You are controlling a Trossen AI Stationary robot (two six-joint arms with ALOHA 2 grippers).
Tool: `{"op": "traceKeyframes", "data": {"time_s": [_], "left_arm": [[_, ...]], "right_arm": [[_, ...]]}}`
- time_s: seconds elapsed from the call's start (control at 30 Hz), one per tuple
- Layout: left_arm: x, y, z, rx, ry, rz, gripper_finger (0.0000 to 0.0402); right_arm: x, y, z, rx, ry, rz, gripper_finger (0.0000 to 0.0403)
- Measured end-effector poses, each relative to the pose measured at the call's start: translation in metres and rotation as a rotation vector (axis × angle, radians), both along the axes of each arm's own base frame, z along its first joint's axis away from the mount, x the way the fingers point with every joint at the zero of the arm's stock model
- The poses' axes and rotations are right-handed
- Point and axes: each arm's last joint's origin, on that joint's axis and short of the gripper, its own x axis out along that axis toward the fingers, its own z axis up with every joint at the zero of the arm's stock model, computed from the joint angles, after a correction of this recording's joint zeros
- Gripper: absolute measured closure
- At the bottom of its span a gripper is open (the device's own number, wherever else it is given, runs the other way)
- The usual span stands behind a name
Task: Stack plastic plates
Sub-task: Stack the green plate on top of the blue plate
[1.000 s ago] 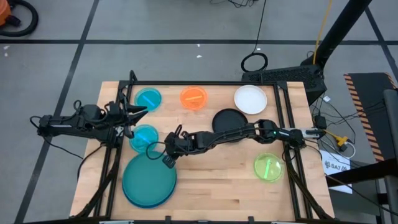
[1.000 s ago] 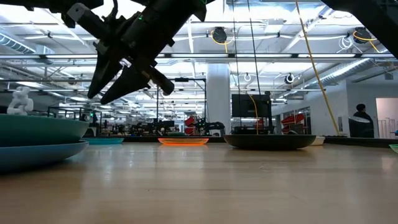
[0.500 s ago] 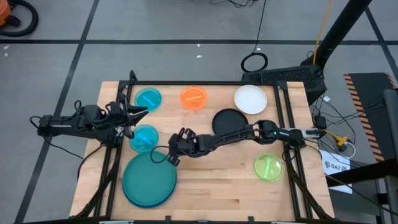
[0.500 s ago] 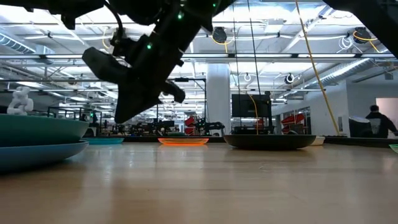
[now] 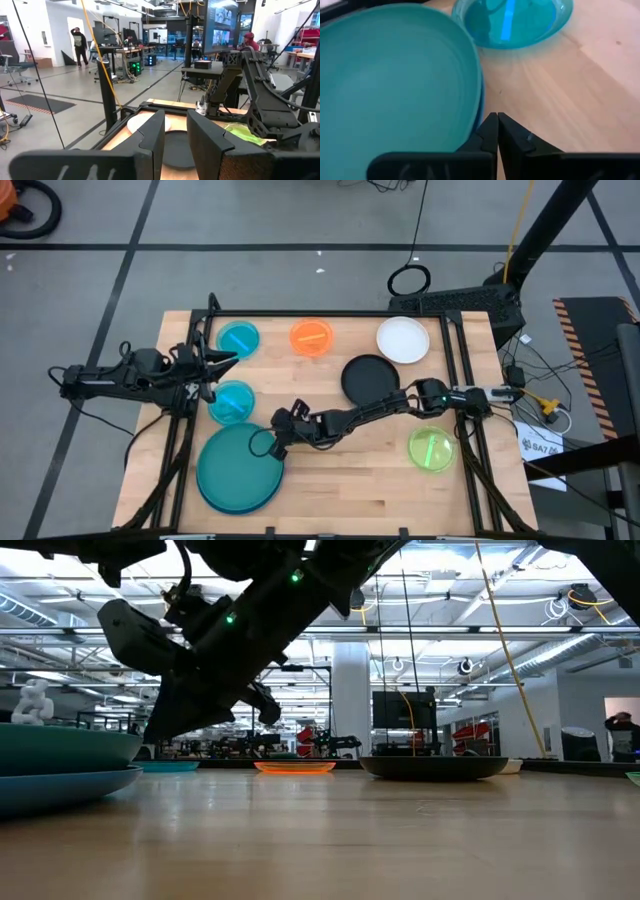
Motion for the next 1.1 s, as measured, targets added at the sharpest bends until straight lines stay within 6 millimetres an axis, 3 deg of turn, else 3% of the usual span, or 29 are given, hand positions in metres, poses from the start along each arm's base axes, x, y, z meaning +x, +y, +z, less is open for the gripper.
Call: {"op": "traceKeyframes", "data": {"time_s": [0.4, 1.1], "left_arm": [[0.0, 0.0, 0.0, 0.0, 0.0, 0.0, 0.0314], [0.0, 0.0, 0.0, 0.0, -0.001, 0.0, 0.0314]], "right_arm": [[0.0, 0.013, 0.002, -0.022, -0.036, 0.052, 0.0401], [0.001, -0.003, 0.002, -0.138, -0.028, -0.046, 0.0401]]}}
